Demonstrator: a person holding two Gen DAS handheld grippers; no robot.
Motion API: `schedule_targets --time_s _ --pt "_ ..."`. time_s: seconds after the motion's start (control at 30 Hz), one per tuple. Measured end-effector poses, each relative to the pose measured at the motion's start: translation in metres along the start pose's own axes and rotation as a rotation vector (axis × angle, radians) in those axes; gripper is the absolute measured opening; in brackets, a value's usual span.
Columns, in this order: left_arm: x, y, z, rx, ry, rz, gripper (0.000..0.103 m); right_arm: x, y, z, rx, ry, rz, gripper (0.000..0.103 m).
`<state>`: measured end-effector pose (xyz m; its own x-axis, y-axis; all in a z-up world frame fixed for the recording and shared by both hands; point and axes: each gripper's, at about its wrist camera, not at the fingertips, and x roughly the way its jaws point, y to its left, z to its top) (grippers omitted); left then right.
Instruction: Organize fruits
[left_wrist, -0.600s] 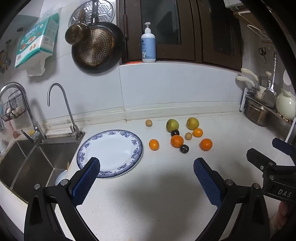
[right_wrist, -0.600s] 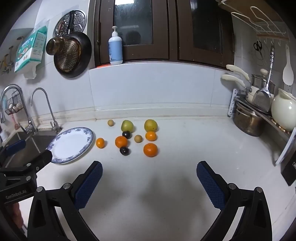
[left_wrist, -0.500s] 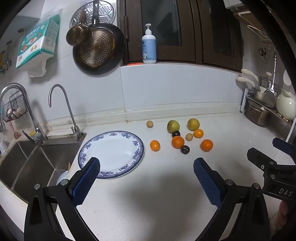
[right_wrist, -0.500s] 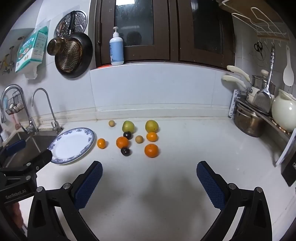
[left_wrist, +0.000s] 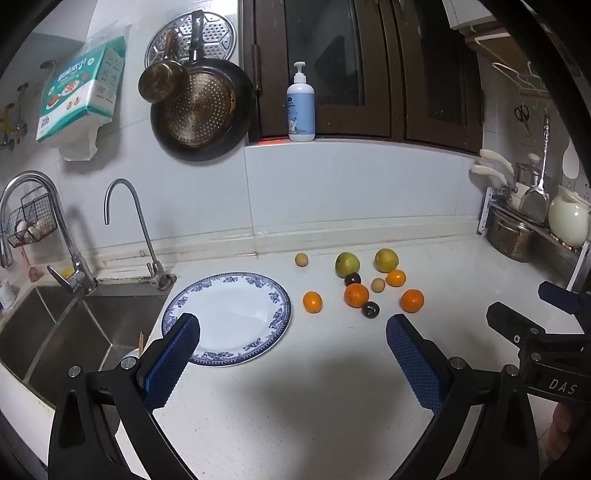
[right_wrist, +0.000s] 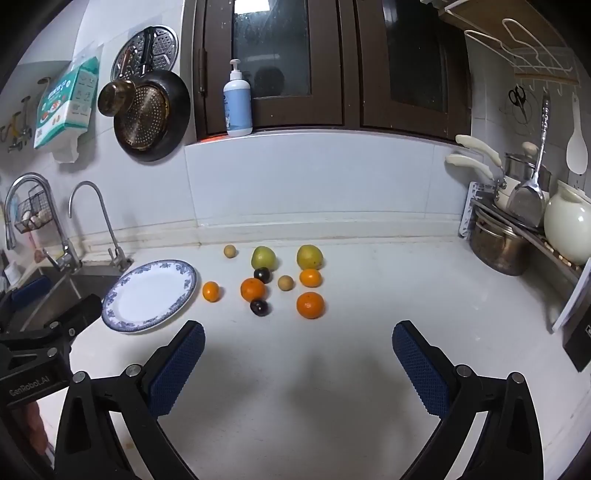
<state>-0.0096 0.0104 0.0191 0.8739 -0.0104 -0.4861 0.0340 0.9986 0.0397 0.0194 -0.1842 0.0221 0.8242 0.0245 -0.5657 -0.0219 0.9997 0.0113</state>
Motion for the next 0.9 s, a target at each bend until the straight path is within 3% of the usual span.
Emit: schedule_targets --time_s 0.9 --pt "-0.0012 0.0056 -0.0014 -0.002 -0.030 -0.041 0.103 -0.0008 0.0087 -0.0007 0.003 -0.008 0.000 0.102"
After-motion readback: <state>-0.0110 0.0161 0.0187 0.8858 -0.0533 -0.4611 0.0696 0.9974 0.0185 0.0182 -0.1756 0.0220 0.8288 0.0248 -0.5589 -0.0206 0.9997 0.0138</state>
